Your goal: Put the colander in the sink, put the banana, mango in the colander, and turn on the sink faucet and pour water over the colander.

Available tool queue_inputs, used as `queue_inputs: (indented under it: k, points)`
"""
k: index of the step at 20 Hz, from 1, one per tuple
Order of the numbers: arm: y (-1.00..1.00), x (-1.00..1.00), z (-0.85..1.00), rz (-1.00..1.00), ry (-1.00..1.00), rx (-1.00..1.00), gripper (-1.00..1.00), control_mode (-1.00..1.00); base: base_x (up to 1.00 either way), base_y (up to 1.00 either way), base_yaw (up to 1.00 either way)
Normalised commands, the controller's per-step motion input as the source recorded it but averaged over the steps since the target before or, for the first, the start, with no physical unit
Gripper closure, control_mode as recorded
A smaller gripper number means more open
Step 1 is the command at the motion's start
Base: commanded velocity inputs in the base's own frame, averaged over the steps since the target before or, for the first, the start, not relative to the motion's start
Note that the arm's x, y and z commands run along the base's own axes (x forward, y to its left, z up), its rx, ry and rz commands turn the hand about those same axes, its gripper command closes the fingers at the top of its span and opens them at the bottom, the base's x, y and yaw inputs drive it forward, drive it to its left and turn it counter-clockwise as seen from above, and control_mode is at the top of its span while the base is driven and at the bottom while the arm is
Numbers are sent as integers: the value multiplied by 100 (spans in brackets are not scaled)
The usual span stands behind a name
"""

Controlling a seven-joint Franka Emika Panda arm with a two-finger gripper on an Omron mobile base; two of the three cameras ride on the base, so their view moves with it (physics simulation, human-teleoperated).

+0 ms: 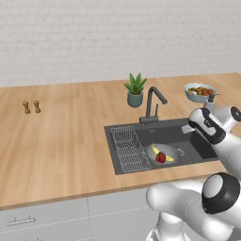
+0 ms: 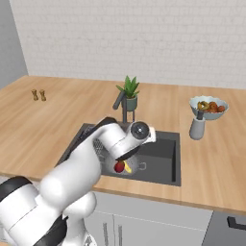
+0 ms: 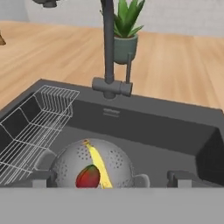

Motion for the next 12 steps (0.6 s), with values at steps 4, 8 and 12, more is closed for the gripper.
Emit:
queue_inputs:
  k: [4,8,12]
  points:
    - [-1,18,0,22,-24,-1,-100,-100,0,0,0]
    - [-6,32,2,26,-33,0,-100,-100,0,0,0]
    - [-3,46,10,24,-25,0,-100,-100,0,0,0]
